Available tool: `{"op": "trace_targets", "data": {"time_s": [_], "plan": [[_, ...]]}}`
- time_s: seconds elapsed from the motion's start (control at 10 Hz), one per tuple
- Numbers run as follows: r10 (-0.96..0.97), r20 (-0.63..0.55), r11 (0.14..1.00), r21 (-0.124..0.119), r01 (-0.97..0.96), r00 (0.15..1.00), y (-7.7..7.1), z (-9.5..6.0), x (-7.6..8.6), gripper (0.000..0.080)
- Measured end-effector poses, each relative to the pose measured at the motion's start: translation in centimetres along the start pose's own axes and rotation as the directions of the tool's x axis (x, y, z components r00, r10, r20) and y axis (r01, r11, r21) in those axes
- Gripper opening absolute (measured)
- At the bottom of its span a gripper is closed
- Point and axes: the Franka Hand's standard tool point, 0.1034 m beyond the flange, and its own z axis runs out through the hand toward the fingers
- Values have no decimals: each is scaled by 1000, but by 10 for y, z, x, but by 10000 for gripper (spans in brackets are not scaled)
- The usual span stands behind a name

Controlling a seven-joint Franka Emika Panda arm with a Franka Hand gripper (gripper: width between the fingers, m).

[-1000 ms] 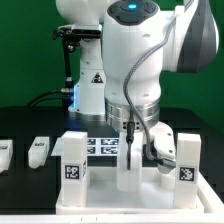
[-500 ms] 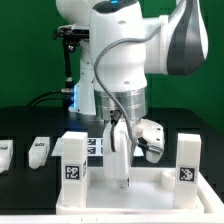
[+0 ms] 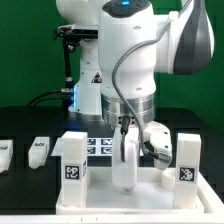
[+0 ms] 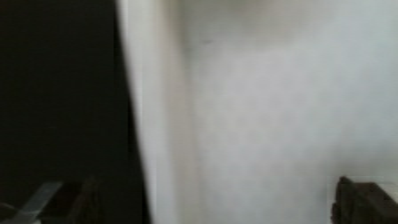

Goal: Assemble desk

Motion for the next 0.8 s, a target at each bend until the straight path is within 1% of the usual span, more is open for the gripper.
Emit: {"op": "trace_targets", "data": {"time_s": [0.1, 0.3, 0.4, 0.5, 0.7, 0.8], "plan": [[1, -1, 1000, -3, -1, 1000, 1, 1, 0, 532], [1, -1, 1000, -5, -1, 1000, 2, 2, 1, 258], [1, 2, 1000, -27, -1, 1000, 7, 4, 0, 258], [-16, 2, 999, -33, 16, 1000, 9, 4, 0, 92], [-72, -6, 997, -35, 71, 997, 10, 4, 0, 92], [-198, -42, 980, -36, 197, 979, 12, 1, -3, 83]]}}
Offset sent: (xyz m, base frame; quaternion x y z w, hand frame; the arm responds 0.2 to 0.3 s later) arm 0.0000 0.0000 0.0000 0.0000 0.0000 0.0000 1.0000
